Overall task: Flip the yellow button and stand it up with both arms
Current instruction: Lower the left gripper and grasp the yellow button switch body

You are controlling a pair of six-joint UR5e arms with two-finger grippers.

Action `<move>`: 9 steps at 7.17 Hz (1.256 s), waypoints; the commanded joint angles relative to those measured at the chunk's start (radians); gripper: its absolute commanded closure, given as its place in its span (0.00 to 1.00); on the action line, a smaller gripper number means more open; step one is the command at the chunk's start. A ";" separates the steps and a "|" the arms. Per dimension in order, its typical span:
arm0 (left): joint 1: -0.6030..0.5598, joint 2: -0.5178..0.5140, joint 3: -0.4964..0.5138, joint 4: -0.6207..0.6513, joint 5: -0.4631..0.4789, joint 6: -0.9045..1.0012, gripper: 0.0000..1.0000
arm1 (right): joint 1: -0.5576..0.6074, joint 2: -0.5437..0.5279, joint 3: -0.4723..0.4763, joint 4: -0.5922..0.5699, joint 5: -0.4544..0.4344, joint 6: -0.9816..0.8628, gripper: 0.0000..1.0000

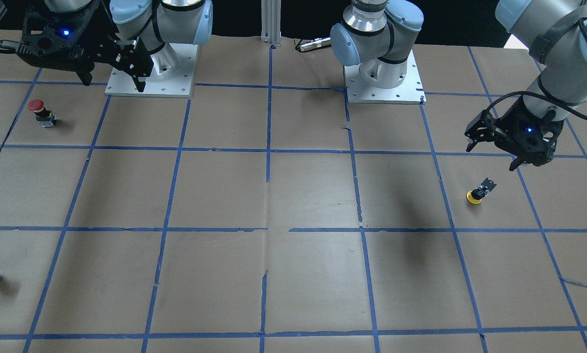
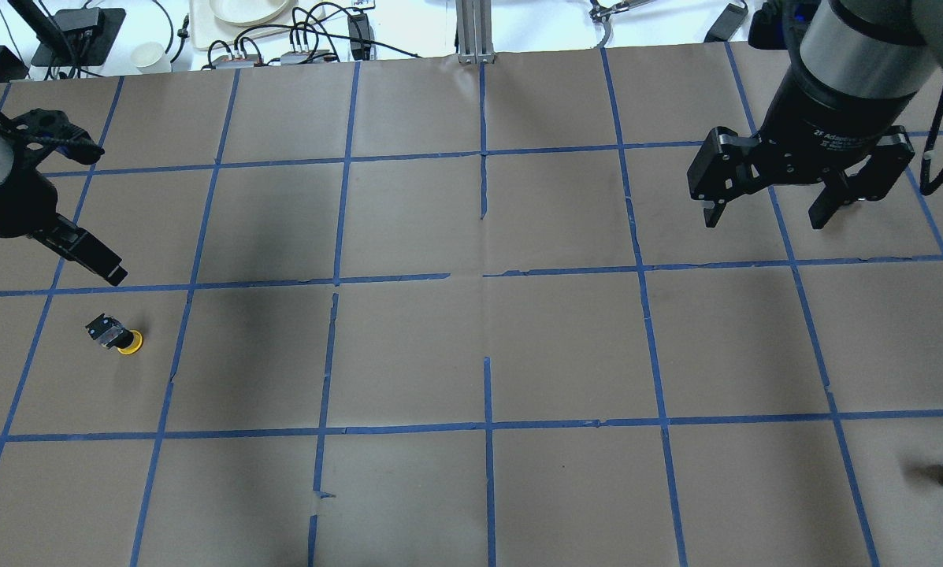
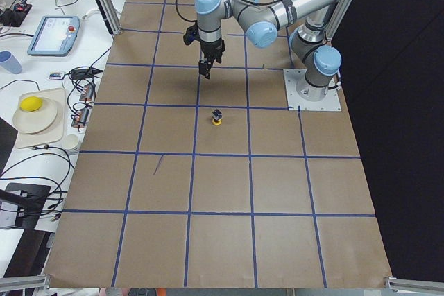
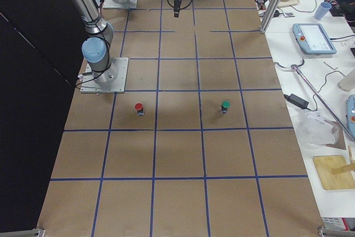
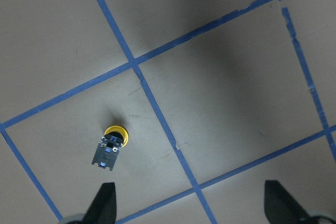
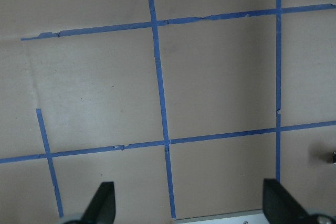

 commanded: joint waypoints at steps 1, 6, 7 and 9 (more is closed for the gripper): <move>0.085 -0.048 -0.079 0.151 -0.008 0.241 0.01 | 0.000 0.000 -0.001 -0.001 0.001 0.001 0.00; 0.201 -0.139 -0.123 0.206 -0.068 0.490 0.01 | 0.000 0.000 -0.001 -0.005 0.016 -0.001 0.00; 0.204 -0.132 -0.172 0.287 -0.068 0.502 0.01 | 0.000 0.000 -0.001 -0.007 0.015 -0.003 0.00; 0.205 -0.145 -0.229 0.414 -0.062 0.545 0.01 | -0.006 0.000 -0.001 -0.005 0.013 -0.003 0.00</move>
